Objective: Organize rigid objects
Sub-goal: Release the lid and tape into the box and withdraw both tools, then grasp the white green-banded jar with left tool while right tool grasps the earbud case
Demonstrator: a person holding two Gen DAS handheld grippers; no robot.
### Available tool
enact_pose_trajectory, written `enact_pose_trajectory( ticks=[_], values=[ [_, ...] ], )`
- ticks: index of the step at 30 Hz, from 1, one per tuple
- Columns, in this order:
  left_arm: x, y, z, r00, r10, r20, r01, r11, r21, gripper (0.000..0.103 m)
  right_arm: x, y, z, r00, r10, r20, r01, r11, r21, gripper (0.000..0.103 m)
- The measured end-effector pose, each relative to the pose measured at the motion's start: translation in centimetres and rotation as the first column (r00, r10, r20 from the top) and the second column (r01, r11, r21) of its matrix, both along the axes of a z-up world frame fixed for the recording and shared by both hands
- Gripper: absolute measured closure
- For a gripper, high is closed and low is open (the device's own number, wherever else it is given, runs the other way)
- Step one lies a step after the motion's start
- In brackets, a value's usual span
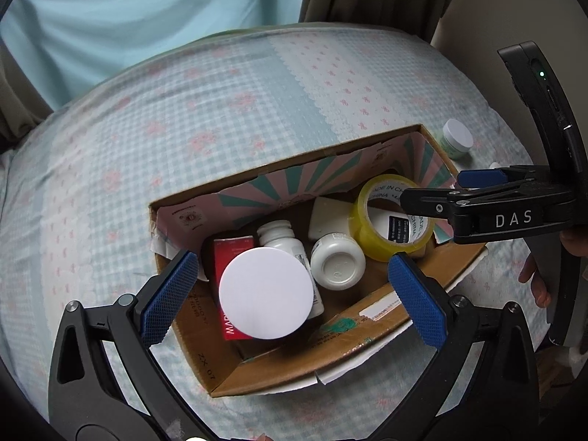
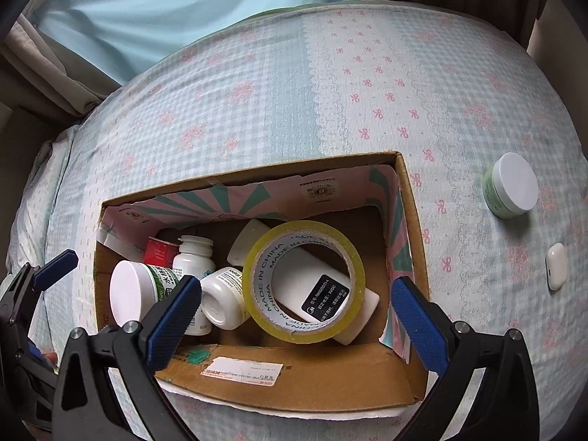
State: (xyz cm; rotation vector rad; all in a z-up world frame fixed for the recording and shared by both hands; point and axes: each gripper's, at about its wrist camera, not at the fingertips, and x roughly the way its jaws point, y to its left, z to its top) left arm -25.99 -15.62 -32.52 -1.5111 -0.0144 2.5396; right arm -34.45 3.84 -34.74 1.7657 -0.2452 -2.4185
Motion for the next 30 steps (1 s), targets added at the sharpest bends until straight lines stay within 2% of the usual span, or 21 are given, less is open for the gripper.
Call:
enact_pose_trajectory(
  ticks=[6, 12, 18, 21, 26, 30],
  values=[
    [0.7, 0.2, 0.9, 1.000, 0.022, -0.002, -0.022, 1.000, 0.006, 0.000, 0.5, 0.0, 1.1, 1.000, 0.020, -0.017, -0.020, 1.000, 0.008, 0.000],
    [0.9, 1.1, -0.2, 0.998, 0.057, 0.014, -0.057, 0.998, 0.006, 0.000, 1.2, 0.8, 0.3, 0.998, 0.049, -0.033, -0.048, 0.999, 0.007, 0.000],
    [0.6, 3.3, -0.9, 0.994, 0.105, 0.034, -0.106, 0.994, 0.015, 0.000, 2.9, 3.1, 1.6, 0.990, 0.076, -0.117, -0.077, 0.997, -0.004, 0.000],
    [0.4, 5.3, -0.7, 0.992, 0.122, 0.032, -0.122, 0.993, -0.005, 0.000, 4.0, 5.1, 2.3, 0.984, 0.097, -0.147, -0.091, 0.995, 0.048, 0.000],
    [-0.7, 10.1, 0.3, 0.993, 0.118, 0.031, -0.118, 0.993, -0.012, 0.000, 5.6, 10.6, 2.4, 0.988, 0.090, -0.128, -0.080, 0.993, 0.087, 0.000],
    [-2.7, 14.6, 1.5, 0.995, 0.093, 0.021, -0.093, 0.996, -0.014, 0.000, 7.0, 15.5, 2.7, 0.987, 0.079, -0.137, -0.053, 0.981, 0.184, 0.000]
  ],
)
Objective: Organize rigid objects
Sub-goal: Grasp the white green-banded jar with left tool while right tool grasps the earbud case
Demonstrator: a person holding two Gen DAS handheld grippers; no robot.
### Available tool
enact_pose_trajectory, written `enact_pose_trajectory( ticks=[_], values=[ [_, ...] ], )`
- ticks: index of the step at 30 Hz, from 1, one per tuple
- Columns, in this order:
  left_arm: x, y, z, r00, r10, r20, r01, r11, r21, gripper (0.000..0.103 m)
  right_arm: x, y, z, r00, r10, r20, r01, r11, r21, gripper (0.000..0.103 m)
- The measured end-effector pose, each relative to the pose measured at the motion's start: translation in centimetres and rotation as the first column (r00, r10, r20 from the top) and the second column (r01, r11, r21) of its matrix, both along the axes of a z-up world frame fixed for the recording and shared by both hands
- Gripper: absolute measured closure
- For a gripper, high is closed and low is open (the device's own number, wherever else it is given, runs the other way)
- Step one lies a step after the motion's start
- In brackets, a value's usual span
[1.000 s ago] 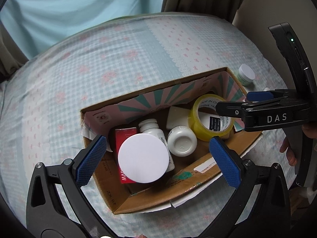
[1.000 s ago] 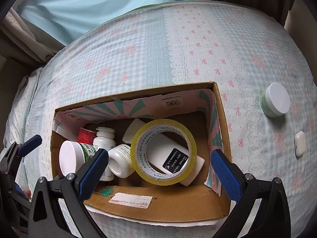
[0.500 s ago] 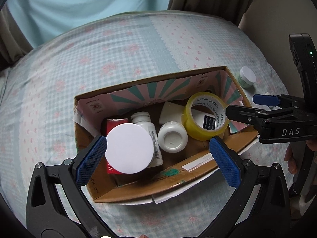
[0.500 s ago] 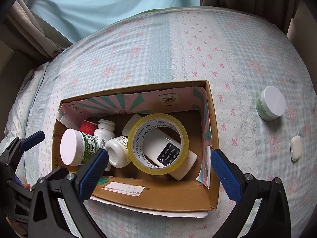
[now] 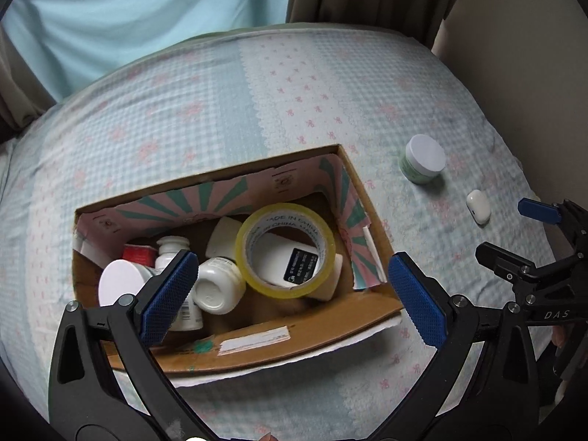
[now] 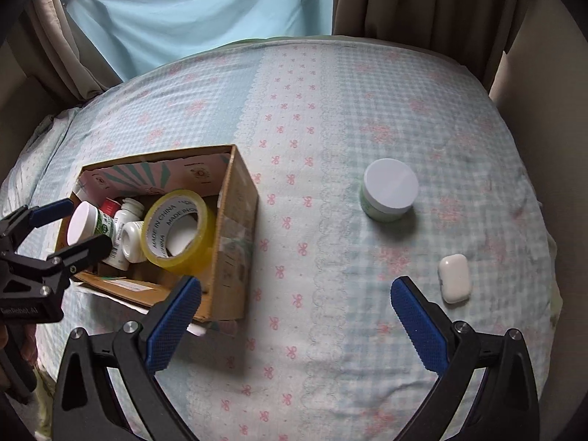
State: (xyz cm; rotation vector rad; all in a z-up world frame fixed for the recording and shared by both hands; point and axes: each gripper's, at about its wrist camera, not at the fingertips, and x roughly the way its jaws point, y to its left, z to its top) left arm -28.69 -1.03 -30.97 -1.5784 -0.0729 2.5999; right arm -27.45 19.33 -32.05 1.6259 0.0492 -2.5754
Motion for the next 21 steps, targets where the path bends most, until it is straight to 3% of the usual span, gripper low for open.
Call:
enact_pose_trajectory(
  ticks=[6, 10, 15, 21],
  values=[
    [-3.9, 7.2, 1.8, 0.995, -0.098, -0.031, 0.098, 0.995, -0.019, 0.000, 1.3, 7.3, 0.7, 0.997, -0.071, 0.003, 0.071, 0.995, 0.072, 0.000],
    [-6.9, 11.7, 1.7, 0.983, -0.183, -0.010, 0.183, 0.982, -0.047, 0.000, 1.7, 10.7, 0.5, 0.994, -0.113, 0.010, 0.111, 0.986, 0.123, 0.000],
    [-10.2, 16.2, -0.4, 0.964, -0.260, 0.061, 0.264, 0.961, -0.080, 0.000, 1.1, 13.7, -1.4, 0.989, -0.143, 0.045, 0.138, 0.985, 0.105, 0.000],
    [-12.6, 20.1, -4.3, 0.935, -0.327, 0.140, 0.338, 0.939, -0.065, 0.000, 0.1, 14.9, -4.4, 0.986, -0.157, 0.056, 0.149, 0.982, 0.117, 0.000]
  ],
)
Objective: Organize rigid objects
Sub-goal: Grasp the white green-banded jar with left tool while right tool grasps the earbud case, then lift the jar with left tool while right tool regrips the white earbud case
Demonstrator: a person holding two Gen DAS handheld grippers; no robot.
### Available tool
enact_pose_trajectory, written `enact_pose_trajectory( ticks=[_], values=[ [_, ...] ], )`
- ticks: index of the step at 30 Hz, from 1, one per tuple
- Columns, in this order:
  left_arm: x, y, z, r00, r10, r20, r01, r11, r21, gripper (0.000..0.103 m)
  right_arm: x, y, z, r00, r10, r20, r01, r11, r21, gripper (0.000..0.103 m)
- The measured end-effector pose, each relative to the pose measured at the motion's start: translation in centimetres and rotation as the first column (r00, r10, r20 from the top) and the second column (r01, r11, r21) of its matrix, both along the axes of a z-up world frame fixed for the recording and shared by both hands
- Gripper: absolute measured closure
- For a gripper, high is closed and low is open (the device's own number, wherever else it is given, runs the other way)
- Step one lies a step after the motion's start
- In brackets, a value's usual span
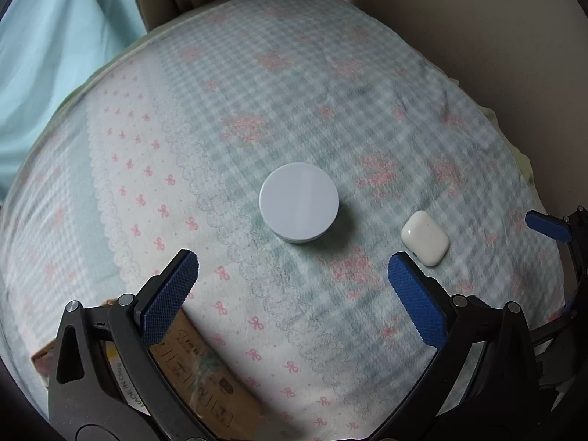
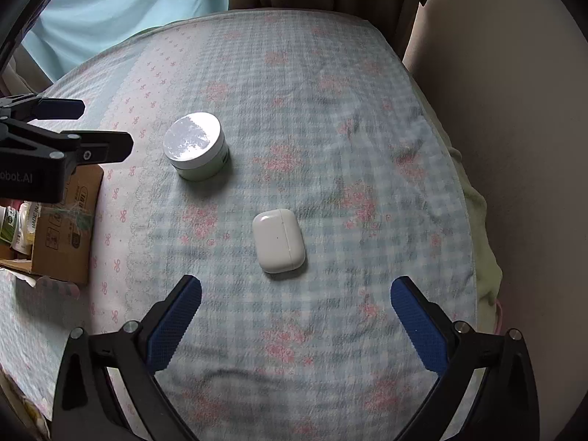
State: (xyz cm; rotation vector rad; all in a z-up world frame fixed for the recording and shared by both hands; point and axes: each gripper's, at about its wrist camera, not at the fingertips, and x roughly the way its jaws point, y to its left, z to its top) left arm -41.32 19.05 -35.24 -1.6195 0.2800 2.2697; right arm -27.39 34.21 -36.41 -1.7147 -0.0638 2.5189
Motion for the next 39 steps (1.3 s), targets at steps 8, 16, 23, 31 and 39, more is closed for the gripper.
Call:
enact_pose_trajectory(
  ticks=[8, 16, 23, 31, 39],
  values=[
    [-3.0, 1.8, -5.0, 0.997, 0.028, 0.079, -0.026, 0.999, -0.023, 0.000, -2.0, -0.2, -4.5, 0.999, 0.034, 0.009, -0.034, 0.999, -0.029, 0.007],
    [-5.5, 2.7, -8.8, 0.993, 0.037, 0.112, -0.032, 0.998, -0.049, 0.005, -4.6, -0.5, -7.8, 0.998, 0.054, 0.017, -0.053, 0.997, -0.052, 0.022],
    [-6.3, 3.1, -9.5, 0.991, 0.030, 0.131, -0.027, 0.999, -0.019, 0.034, -4.9, -0.8, -8.1, 0.997, 0.082, 0.013, -0.081, 0.996, -0.044, 0.034],
    [-5.8, 3.2, -9.3, 0.995, 0.026, 0.093, -0.025, 1.000, -0.008, 0.035, -4.8, -0.6, -7.7, 0.995, 0.096, 0.020, -0.095, 0.994, -0.055, 0.060],
    [-5.4, 3.2, -8.2, 0.999, 0.029, 0.045, -0.030, 1.000, 0.010, 0.035, -4.3, -0.6, -7.4, 0.996, 0.093, 0.017, -0.092, 0.994, -0.054, 0.060]
  ],
)
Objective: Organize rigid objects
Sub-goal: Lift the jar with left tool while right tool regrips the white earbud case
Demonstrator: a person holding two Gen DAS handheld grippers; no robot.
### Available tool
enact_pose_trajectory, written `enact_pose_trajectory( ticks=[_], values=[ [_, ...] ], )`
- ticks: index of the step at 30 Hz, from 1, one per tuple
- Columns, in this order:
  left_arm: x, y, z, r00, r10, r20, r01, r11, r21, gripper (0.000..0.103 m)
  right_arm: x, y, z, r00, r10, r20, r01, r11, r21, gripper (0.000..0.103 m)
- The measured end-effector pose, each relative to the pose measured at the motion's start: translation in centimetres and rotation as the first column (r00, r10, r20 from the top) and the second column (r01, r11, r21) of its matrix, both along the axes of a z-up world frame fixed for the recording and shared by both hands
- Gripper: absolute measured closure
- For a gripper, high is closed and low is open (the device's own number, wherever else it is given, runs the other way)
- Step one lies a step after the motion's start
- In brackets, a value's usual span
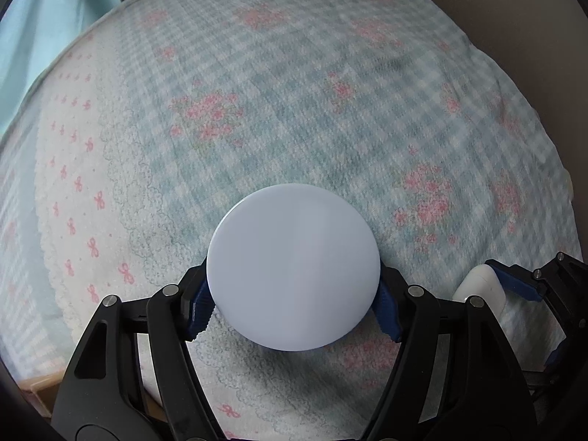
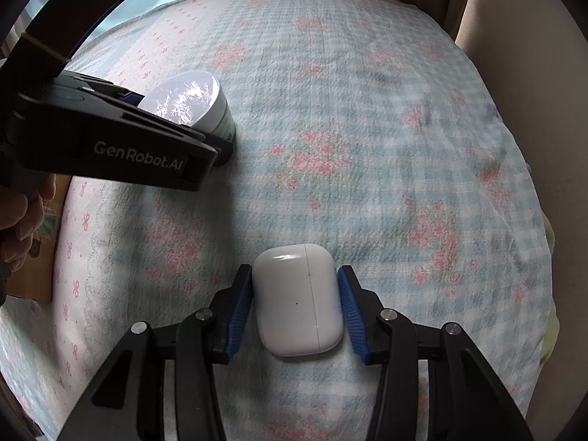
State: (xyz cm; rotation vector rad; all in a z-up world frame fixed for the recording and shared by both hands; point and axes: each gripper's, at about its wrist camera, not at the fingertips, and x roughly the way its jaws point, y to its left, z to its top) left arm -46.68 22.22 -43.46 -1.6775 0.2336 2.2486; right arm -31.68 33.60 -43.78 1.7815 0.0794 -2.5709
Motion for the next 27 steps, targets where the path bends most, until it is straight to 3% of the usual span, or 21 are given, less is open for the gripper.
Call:
enact_pose_trajectory(
  ticks=[4, 12, 14, 16, 22, 27],
  values=[
    [0.7, 0.1, 1.8, 0.998, -0.023, -0.060, 0.023, 1.000, -0.002, 0.035, 0.6, -0.1, 0.7, 1.000, -0.019, -0.006, 0.019, 1.000, 0.002, 0.061],
    [2.8, -1.5, 5.2, 0.995, -0.001, -0.101, 0.004, 1.000, 0.030, 0.035, 1.5, -0.1, 3.3, 0.999, -0.038, -0.031, 0.038, 0.999, -0.007, 0.063],
    [3.7, -2.7, 6.5, 0.993, 0.007, -0.115, -0.003, 0.999, 0.041, 0.035, 1.8, -0.5, 4.1, 0.999, -0.035, -0.037, 0.034, 0.999, -0.010, 0.068],
    [4.2, -3.5, 7.7, 0.992, 0.021, -0.127, -0.015, 0.999, 0.052, 0.035, 1.6, -0.9, 4.7, 0.999, -0.026, -0.032, 0.026, 1.000, -0.013, 0.083],
    [6.2, -6.9, 9.6, 0.987, 0.086, -0.134, -0.076, 0.994, 0.078, 0.035, 2.0, -1.2, 4.2, 0.999, -0.035, 0.001, 0.035, 0.997, -0.069, 0.094],
    [8.3, -10.1, 10.6, 0.980, 0.136, -0.144, -0.124, 0.988, 0.087, 0.035, 2.5, -1.8, 5.7, 0.999, -0.044, -0.024, 0.041, 0.993, -0.111, 0.094]
  ],
)
